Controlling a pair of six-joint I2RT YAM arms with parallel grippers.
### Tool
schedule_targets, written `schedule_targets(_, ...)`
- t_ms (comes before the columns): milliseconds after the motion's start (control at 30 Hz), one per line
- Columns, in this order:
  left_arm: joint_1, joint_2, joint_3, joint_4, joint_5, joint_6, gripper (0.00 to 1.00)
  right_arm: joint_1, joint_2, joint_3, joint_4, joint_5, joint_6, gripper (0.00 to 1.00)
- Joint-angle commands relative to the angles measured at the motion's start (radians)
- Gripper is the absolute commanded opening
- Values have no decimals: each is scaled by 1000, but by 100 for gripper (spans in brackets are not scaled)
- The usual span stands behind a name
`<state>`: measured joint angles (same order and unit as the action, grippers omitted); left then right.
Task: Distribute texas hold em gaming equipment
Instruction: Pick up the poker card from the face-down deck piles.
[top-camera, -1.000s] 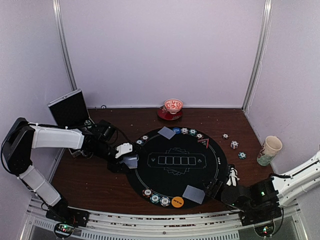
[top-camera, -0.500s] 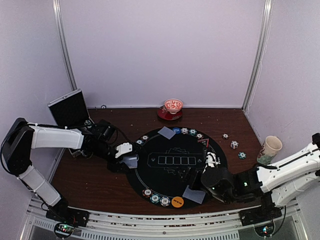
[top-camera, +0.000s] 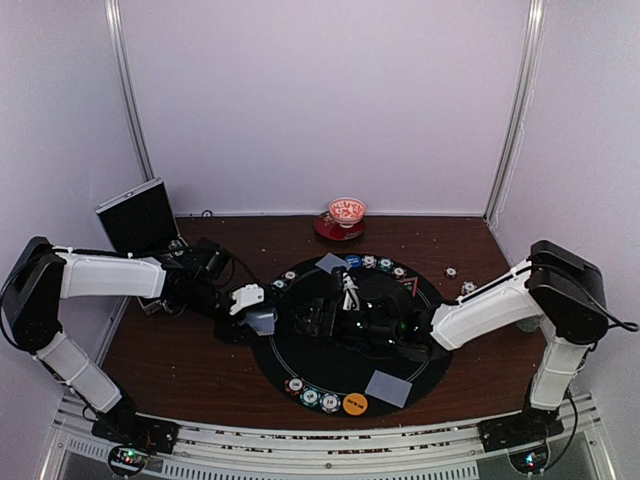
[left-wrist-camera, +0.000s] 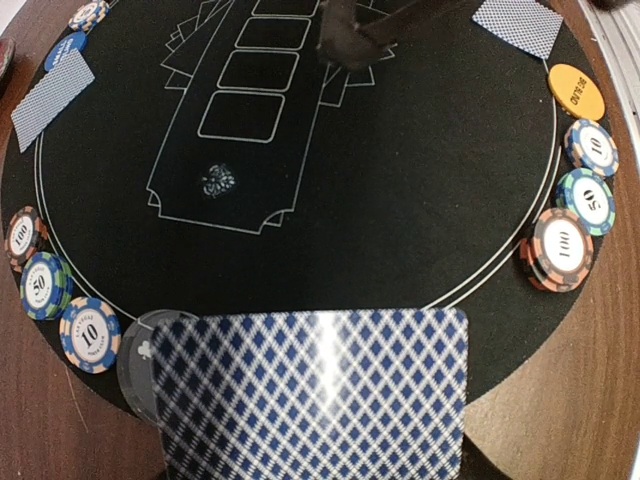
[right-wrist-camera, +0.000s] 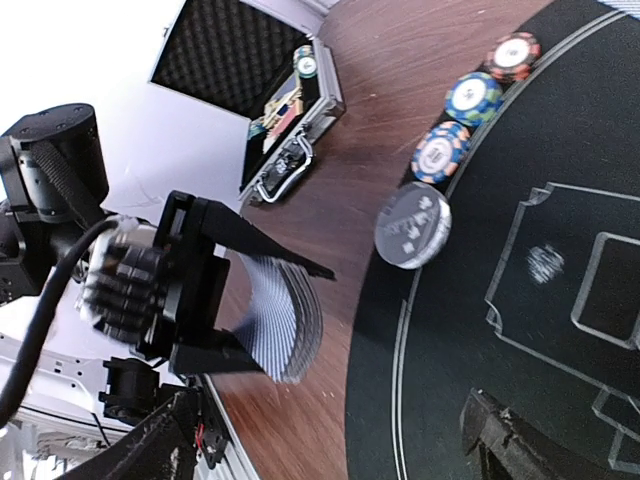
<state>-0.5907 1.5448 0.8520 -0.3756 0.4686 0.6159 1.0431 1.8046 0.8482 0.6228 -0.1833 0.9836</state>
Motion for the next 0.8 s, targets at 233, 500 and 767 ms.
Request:
schedule_targets(233,5,-32,2,2,22,13,57,-35,242,177,205,-310,35,89)
schedule_targets(500,5,-36,1,2,24,14,57,-35,333,276,183,-321,63,84)
schedule_targets(767,4,-30,1,1,25,15,57,-34,380,326,178,-326,87,71)
